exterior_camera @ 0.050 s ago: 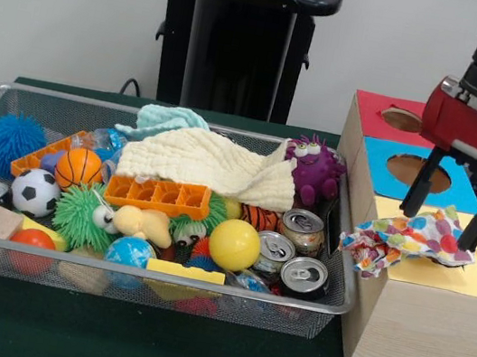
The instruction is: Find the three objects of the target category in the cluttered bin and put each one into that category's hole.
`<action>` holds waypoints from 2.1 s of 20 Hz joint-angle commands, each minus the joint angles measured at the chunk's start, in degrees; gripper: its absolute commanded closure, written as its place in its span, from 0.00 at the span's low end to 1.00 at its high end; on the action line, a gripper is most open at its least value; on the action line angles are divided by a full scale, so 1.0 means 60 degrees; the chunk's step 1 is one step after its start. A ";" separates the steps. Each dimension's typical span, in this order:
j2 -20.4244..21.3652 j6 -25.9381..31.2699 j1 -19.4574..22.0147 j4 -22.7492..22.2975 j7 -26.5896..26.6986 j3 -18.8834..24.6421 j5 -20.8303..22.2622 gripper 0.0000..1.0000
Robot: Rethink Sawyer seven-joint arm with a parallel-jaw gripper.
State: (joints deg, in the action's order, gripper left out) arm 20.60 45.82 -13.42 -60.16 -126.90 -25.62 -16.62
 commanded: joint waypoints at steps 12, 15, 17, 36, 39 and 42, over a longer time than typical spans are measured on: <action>-0.0822 -0.0557 0.0444 -0.0095 -0.1474 0.0205 0.0297 0.00; -0.0778 -0.0462 0.0449 -0.0108 -0.1458 0.0196 0.0285 0.00; -0.0770 -0.0393 0.0408 -0.0119 -0.1525 0.0156 0.0276 0.00; -0.0983 0.0444 0.0412 -0.0001 -0.1360 0.0173 0.0340 0.00; -0.1033 0.0473 0.0448 -0.0013 -0.1342 0.0201 0.0335 0.00; -0.1044 0.0671 0.0447 0.0094 -0.1308 0.0200 0.0333 0.00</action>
State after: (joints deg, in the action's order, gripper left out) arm 16.55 44.28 -12.85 -60.02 -126.90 -26.29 -15.96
